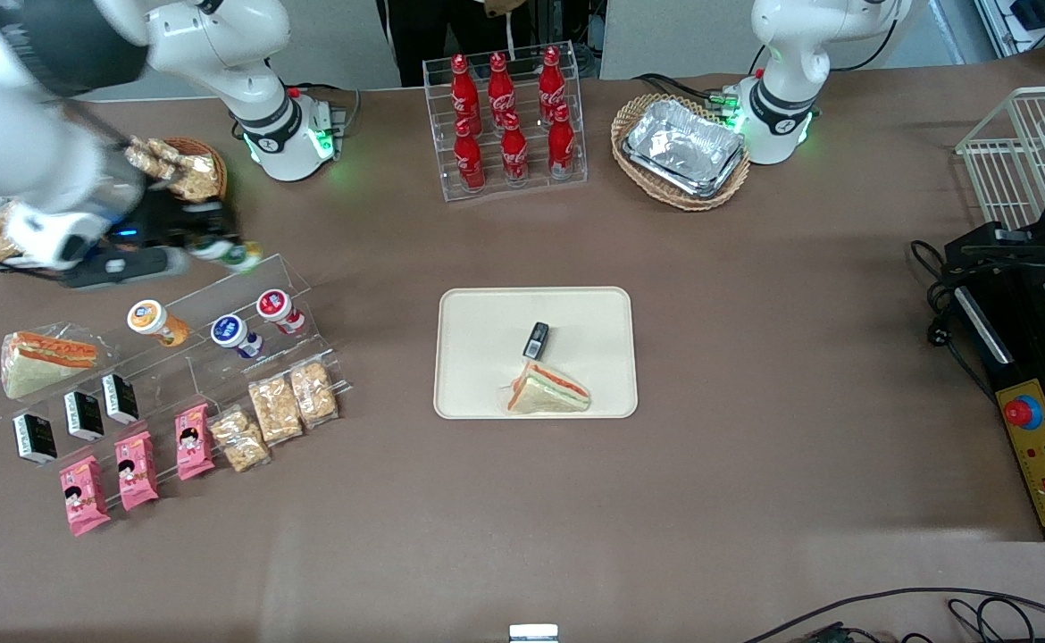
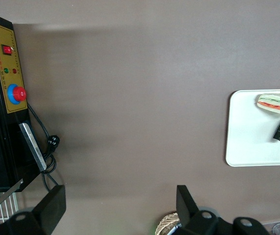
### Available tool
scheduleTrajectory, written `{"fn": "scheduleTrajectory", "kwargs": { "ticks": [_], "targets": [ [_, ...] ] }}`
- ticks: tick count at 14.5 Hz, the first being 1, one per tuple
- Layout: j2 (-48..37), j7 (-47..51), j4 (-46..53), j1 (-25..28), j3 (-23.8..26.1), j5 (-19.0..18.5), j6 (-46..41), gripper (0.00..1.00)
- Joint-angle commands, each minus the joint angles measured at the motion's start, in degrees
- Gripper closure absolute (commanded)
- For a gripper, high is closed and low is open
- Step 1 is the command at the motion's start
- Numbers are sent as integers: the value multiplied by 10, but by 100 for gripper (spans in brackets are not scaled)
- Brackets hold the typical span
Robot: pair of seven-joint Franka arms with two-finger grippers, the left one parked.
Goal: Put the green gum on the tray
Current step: 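Close the right gripper on the green gum tub and lift it, then carry the green gum tub over the cream tray and lower it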
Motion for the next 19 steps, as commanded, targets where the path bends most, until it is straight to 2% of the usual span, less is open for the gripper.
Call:
{"fn": "scheduleTrajectory", "kwargs": {
  "ticks": [1,8,11,16,19],
  "targets": [
    [34,144,24,85,23,18,12,92],
    [150,296,1,216,22,33,184,92],
    [171,316,-13,228,22,30,222,92],
    [212,318,-93,257,21,30,381,92],
    [246,318,-107,263,21,30,434,92]
  ]
}}
